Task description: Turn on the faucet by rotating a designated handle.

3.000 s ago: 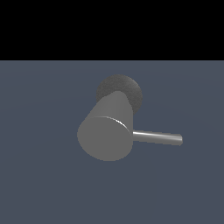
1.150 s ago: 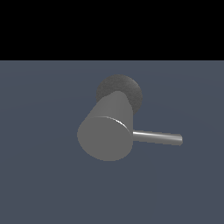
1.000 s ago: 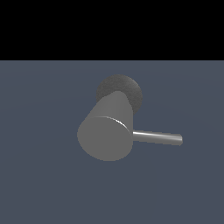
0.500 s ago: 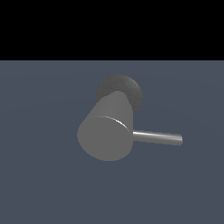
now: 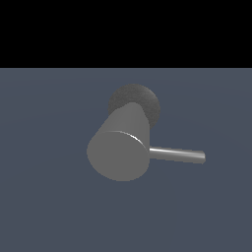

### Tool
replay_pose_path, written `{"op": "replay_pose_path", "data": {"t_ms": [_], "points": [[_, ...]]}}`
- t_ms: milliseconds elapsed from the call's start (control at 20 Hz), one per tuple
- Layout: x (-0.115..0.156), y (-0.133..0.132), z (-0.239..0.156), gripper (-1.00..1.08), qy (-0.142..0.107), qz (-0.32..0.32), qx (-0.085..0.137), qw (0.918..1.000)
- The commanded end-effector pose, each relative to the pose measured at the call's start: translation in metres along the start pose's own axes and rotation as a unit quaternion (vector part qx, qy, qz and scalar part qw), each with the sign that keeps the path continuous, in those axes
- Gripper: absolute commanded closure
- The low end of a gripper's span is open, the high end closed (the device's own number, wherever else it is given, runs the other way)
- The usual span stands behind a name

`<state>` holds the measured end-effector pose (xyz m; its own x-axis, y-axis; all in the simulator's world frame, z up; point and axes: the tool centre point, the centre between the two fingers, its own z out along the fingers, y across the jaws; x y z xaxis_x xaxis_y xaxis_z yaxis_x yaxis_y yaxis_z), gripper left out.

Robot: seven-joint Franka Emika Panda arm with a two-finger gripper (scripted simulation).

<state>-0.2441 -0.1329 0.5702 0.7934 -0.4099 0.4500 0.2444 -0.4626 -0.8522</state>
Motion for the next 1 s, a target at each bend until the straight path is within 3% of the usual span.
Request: {"op": "replay_pose_path", "data": {"t_ms": [0, 450, 700, 950], "points": [[0.001, 0.001, 0.001, 1.08, 0.0, 0.003, 0.006, 1.0], [0.003, 0.001, 0.013, 1.08, -0.019, 0.015, 0.01, 0.9997], [0.004, 0.001, 0.009, 1.08, -0.01, 0.015, 0.017, 0.9997], [0.009, 0.006, -0.001, 1.08, 0.012, 0.021, 0.042, 0.9988]]}}
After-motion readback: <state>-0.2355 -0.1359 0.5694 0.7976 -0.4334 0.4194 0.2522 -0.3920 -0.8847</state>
